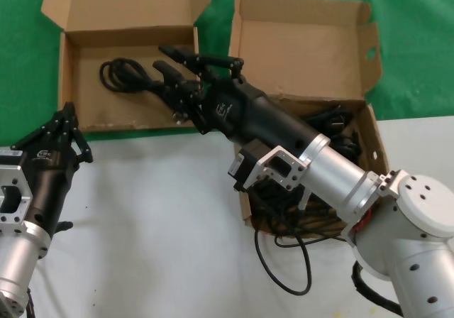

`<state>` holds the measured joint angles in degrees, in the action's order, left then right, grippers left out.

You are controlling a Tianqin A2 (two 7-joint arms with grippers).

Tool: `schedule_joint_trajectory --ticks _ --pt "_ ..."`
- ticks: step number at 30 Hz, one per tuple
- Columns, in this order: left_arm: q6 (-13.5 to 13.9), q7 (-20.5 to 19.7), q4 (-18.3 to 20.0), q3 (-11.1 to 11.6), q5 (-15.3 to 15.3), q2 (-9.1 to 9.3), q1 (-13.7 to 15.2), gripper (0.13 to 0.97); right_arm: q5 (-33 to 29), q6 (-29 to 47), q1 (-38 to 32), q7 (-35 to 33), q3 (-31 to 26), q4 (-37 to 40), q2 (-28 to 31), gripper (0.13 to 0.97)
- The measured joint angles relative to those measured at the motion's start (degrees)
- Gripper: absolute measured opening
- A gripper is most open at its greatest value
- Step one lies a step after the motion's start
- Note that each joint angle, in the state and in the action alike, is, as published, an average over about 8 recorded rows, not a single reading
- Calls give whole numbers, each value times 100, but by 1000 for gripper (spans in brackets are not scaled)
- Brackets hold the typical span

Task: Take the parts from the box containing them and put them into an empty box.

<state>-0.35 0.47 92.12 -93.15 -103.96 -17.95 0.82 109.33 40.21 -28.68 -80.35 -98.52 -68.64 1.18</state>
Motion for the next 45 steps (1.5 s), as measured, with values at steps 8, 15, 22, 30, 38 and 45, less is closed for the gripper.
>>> schedule_joint_trajectory --ticks 8,15,22,30,38,45 --pt "0 0 0 0 0 0 0 145 265 -91 17 -108 151 10 -87 261" --pt "0 0 0 0 0 0 0 145 919 -421 198 12 325 -329 -112 390" --pt "0 0 0 0 0 0 0 145 1395 -524 433 49 582 -613 -116 527" --pt "0 0 -1 2 1 1 -1 156 1461 -576 534 168 657 -712 -87 711" --pt "3 -2 -4 14 8 7 -8 178 1291 -857 724 814 659 -842 51 861" --pt "7 -9 -8 28 16 14 -16 235 1098 -1177 941 1544 662 -989 208 893"
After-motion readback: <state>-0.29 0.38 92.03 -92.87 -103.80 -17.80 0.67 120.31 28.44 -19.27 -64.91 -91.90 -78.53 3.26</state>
